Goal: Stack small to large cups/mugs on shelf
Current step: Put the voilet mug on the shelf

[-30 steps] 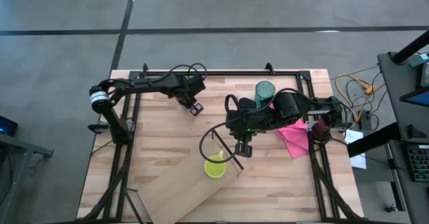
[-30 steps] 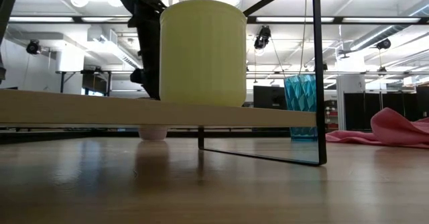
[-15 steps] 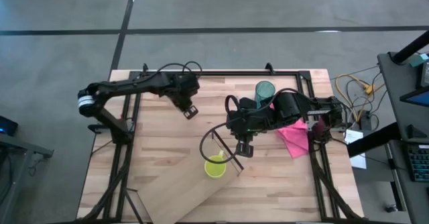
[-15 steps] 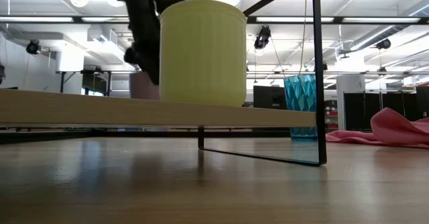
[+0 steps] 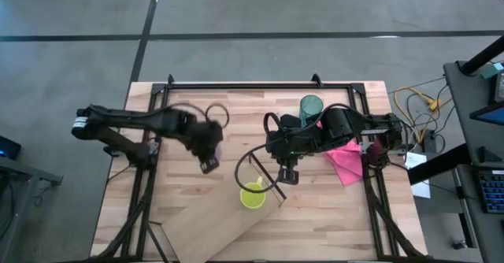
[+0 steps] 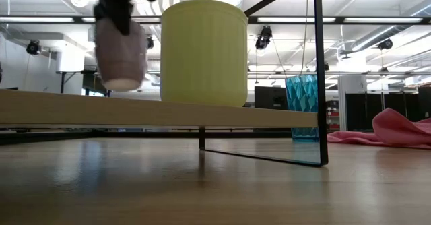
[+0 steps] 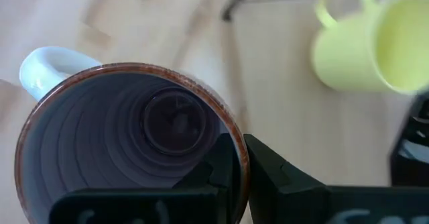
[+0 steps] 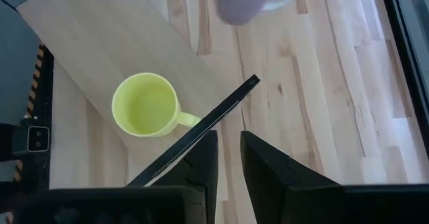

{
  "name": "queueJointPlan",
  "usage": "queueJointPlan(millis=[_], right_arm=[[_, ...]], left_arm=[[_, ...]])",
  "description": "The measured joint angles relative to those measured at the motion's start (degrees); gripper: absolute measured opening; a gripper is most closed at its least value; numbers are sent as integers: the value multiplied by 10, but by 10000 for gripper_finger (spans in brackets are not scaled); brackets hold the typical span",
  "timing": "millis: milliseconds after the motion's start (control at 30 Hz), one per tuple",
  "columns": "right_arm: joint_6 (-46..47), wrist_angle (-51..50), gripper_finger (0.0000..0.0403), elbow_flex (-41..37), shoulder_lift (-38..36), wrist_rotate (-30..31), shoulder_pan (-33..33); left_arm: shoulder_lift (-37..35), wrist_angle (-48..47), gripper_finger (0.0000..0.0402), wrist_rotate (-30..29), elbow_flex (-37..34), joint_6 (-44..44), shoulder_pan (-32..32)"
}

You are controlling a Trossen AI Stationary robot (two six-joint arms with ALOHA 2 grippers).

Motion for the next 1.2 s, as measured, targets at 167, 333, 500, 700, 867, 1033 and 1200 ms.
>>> queueJointPlan(millis=[167, 333, 500, 700, 867, 1033, 1200], right_arm=[[-1, 1, 59, 0, 0, 0, 0], [-4, 3, 58, 0, 0, 0, 0], [-11, 4, 59, 0, 0, 0, 0], [-15, 4, 59, 0, 0, 0, 0], [-21, 4, 59, 0, 0, 0, 0], [-27, 4, 59, 0, 0, 0, 0], [-29, 4, 59, 0, 0, 0, -1]], left_arm=[[10, 12, 2, 0, 0, -83, -87], [40, 66, 2, -1, 0, -117, -157], [84, 137, 2, -3, 1, -117, -207], [129, 173, 2, 9, 1, -130, -245], [145, 169, 2, 7, 22, -132, -262], [160, 171, 2, 15, 62, -132, -273], [183, 162, 2, 8, 76, -132, -286]])
